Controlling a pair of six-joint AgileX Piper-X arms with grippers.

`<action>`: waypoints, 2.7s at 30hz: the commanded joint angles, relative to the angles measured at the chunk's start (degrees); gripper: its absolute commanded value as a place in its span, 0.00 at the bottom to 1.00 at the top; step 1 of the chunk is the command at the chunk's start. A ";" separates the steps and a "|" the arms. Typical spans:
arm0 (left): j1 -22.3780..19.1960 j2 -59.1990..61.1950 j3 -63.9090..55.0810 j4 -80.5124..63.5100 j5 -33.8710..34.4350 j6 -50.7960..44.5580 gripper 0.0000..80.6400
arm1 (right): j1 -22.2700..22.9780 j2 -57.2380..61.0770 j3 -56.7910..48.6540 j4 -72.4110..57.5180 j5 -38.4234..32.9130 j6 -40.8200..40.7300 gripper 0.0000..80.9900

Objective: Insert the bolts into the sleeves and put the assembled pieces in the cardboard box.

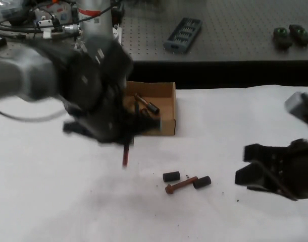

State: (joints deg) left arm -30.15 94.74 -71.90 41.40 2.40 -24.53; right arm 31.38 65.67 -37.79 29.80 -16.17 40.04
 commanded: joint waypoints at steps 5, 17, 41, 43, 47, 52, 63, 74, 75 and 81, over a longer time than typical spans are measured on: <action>0.11 -13.69 -0.58 -3.36 0.05 0.24 0.01 | 0.12 12.94 -5.19 -3.81 0.82 13.74 0.39; 0.11 -34.68 -0.58 -4.22 3.24 0.10 0.01 | 0.12 29.66 -13.32 -5.74 1.10 40.68 0.39; 0.11 -48.71 -0.58 1.81 3.42 0.50 0.01 | -0.01 43.08 -22.18 0.08 4.26 46.33 0.22; 0.11 -48.71 -0.58 2.00 3.42 0.50 0.01 | -0.01 43.06 -21.74 0.10 4.31 46.33 0.18; 0.11 -48.71 -0.58 1.98 2.98 1.06 0.01 | -0.29 43.06 -21.68 0.45 1.70 38.66 0.09; 0.11 -47.40 -0.58 1.98 1.64 4.94 0.01 | -1.33 39.28 -21.85 2.99 0.39 9.21 0.03; 0.11 -37.27 -0.58 0.82 1.78 7.81 0.01 | -2.59 19.38 -21.53 9.01 9.58 -24.67 0.03; 0.28 -20.11 -0.58 -22.49 13.04 8.59 0.01 | -2.59 7.45 -3.54 -10.14 -1.49 -32.40 0.03; 0.53 -18.72 -0.58 -25.17 14.27 8.61 0.01 | -2.59 7.18 -1.38 -13.06 -3.01 -32.04 0.03; 1.49 -14.08 3.83 -34.65 18.07 6.43 0.01 | -2.59 7.14 5.00 -22.83 -8.22 -30.62 0.03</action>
State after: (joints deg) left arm -29.12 79.58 -71.01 12.31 18.54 -16.49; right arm 28.92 73.69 -32.99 10.22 -22.60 9.25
